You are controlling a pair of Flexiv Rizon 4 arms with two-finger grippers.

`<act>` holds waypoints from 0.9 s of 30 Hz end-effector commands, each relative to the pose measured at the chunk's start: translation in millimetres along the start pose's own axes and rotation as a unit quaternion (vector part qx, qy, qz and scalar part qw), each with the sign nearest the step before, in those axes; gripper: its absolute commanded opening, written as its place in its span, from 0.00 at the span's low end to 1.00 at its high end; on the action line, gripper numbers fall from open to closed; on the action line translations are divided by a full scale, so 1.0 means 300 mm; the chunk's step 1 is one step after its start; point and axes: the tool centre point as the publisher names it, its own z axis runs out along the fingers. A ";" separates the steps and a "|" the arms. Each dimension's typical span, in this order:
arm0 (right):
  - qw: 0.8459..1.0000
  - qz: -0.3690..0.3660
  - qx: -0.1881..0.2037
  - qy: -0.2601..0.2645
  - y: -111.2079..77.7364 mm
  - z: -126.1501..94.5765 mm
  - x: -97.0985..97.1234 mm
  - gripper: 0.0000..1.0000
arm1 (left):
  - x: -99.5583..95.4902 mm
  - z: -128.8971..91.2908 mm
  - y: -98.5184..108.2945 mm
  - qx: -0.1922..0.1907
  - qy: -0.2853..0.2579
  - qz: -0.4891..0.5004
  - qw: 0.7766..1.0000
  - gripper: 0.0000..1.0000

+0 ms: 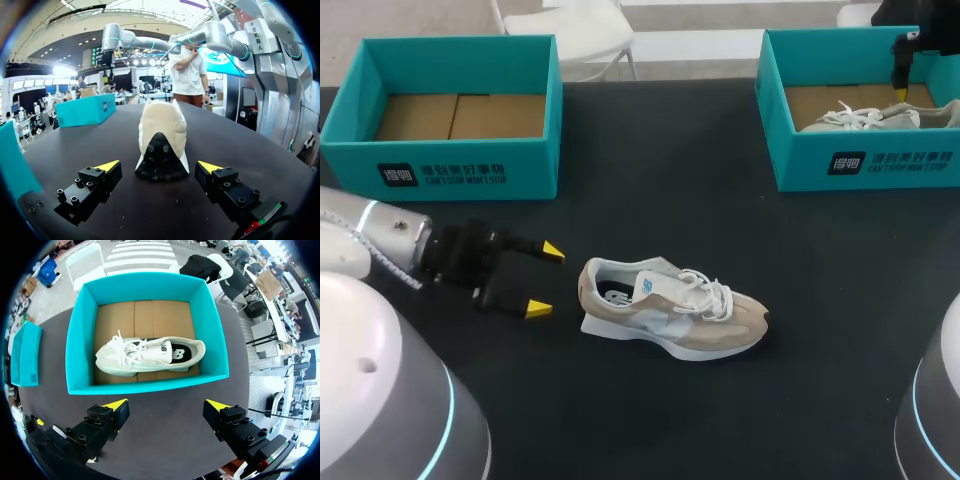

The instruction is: Take the shoe out of the shoebox, open the shoe tongue, remove and reinsert the insole, then place the shoe into the shoebox

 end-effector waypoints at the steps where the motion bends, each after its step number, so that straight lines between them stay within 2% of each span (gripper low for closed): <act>1: 1.000 0.000 -0.001 0.000 -0.003 0.001 0.000 1.00 | -0.019 0.046 0.009 -0.002 0.004 -0.001 1.000 1.00; 7: 1.000 0.000 -0.001 0.000 -0.003 0.001 0.000 1.00 | -0.021 0.107 0.009 0.000 0.011 -0.003 1.000 1.00; 27: 1.000 0.000 -0.001 0.000 -0.003 0.001 0.000 1.00 | -0.008 0.223 0.021 0.001 0.041 -0.015 0.999 1.00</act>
